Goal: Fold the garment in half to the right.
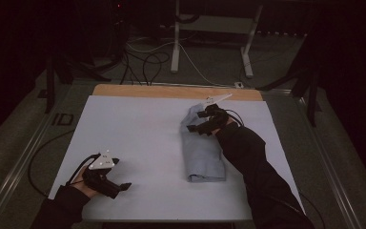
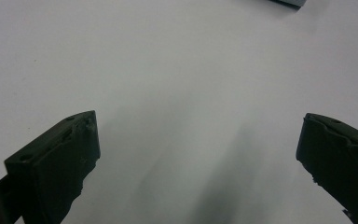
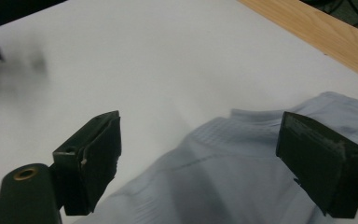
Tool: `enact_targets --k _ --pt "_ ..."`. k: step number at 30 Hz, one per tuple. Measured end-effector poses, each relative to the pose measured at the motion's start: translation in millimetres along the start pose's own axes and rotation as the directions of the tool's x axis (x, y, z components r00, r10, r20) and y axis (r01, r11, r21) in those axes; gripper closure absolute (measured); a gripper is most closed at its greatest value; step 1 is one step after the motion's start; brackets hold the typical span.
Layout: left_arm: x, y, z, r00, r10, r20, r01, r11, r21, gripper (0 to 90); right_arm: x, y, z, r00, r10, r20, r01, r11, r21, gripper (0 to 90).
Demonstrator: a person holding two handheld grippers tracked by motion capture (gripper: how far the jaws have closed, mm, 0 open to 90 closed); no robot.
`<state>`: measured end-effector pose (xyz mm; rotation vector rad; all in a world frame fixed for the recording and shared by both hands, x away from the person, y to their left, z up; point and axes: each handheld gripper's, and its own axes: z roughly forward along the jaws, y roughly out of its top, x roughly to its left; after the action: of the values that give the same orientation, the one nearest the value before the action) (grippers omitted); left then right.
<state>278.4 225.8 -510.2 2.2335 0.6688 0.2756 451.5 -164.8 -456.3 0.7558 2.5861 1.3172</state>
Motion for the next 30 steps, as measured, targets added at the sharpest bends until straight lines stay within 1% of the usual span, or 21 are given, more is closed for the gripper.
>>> enact_targets --k 3,5,8,11,13,14,15,16,17,18,19,20,21,23,24,26,27,28,29,30 --pt "0.5 -0.4 -0.4 1.0000 -0.006 -0.001 0.006 1.0000 -0.002 0.5 10.1 -0.8 -6.6 0.9996 -0.017 -0.023 0.016 1.000 -0.017 14.3" --pt "0.3 -0.6 -0.2 1.0000 -0.001 -0.002 0.001 1.0000 0.003 0.5 16.0 -2.6 -11.1 0.9981 -0.024 -0.056 0.022 0.999 -0.033 15.3" --pt "0.4 -0.3 0.0 1.0000 -0.003 0.000 0.003 1.0000 0.000 0.5 27.9 -6.7 -14.3 0.9959 -0.062 -0.066 0.062 0.998 -0.014 15.4" --pt "-0.2 -0.1 -0.1 1.0000 0.001 0.001 -0.001 1.0000 0.000 0.5 39.3 -10.7 -18.2 0.9930 -0.079 -0.087 0.078 0.997 -0.018 16.6" --pt "0.0 -0.2 -0.2 1.0000 -0.001 0.000 0.001 1.0000 0.000 0.5 47.6 -14.1 -20.3 0.9898 -0.100 -0.101 0.100 0.995 -0.012 17.3" --pt "-0.1 -0.1 -0.2 1.0000 -0.002 0.000 0.002 1.0000 0.000 0.5 51.6 -16.2 -21.1 0.9888 -0.106 -0.106 0.105 0.994 -0.014 21.9" --pt "-0.4 0.0 -0.1 1.0000 0.000 -0.001 0.000 1.0000 0.000 0.5 55.2 -18.4 -22.2 0.9877 -0.113 -0.108 0.112 0.994 -0.021 29.1" --pt "-0.6 0.1 -0.1 1.0000 0.003 0.000 -0.003 1.0000 0.001 0.5 58.9 -20.6 -22.8 0.9869 -0.119 -0.109 0.117 0.993 -0.021 30.6" --pt "-0.8 0.4 0.2 1.0000 0.003 0.001 -0.003 1.0000 0.001 0.5 62.4 -22.7 -23.4 0.9850 -0.126 -0.118 0.124 0.992 -0.021 38.4" --pt "-0.8 0.6 0.2 1.0000 0.003 -0.001 -0.003 1.0000 0.001 0.5 66.2 -25.3 -25.0 0.9817 -0.147 -0.120 0.145 0.989 -0.025 47.4" --pt "-1.0 0.7 0.0 1.0000 0.002 0.001 -0.002 1.0000 0.000 0.5 70.0 -27.9 -26.3 0.9772 -0.177 -0.118 0.175 0.984 -0.028 49.4" --pt "-1.5 0.7 -0.3 1.0000 0.002 0.001 -0.002 1.0000 -0.002 0.5 73.9 -30.3 -27.2 0.9734 -0.196 -0.118 0.195 0.981 -0.020 56.1" --pt "-1.8 0.7 -0.4 1.0000 0.005 0.001 -0.005 1.0000 -0.001 0.5 77.4 -32.7 -28.2 0.9695 -0.212 -0.123 0.211 0.977 -0.018 60.6" --pt "-1.6 0.5 -0.4 1.0000 0.008 0.005 -0.008 1.0000 0.001 0.5 82.8 -37.7 -29.0 0.9615 -0.234 -0.144 0.235 0.972 -0.007 69.9" --pt "-1.3 0.3 -0.3 1.0000 0.004 0.002 -0.004 1.0000 0.000 0.5 84.8 -40.2 -28.6 0.9557 -0.249 -0.158 0.253 0.967 0.009 73.5" --pt "-1.2 0.2 0.1 1.0000 0.005 0.003 -0.005 1.0000 0.000 0.5 87.6 -45.0 -26.7 0.9494 -0.265 -0.168 0.274 0.961 0.030 81.9" --pt "-1.5 0.3 0.3 1.0000 0.008 0.003 -0.008 1.0000 0.002 0.5 87.8 -47.1 -25.8 0.9464 -0.280 -0.161 0.289 0.957 0.036 88.5" --pt "-1.7 0.4 0.4 1.0000 0.008 0.002 -0.008 1.0000 0.002 0.5 88.7 -48.9 -25.5 0.9477 -0.277 -0.158 0.288 0.957 0.046 90.0" --pt "-1.6 0.5 0.2 0.9999 0.010 0.001 -0.010 0.9999 0.002 0.5 88.3 -50.6 -24.3 0.9431 -0.285 -0.172 0.298 0.953 0.055 90.0" --pt "-1.7 0.5 -0.1 1.0000 0.008 0.001 -0.008 1.0000 0.001 0.5 88.5 -52.5 -23.2 0.9412 -0.289 -0.174 0.305 0.950 0.068 90.0"
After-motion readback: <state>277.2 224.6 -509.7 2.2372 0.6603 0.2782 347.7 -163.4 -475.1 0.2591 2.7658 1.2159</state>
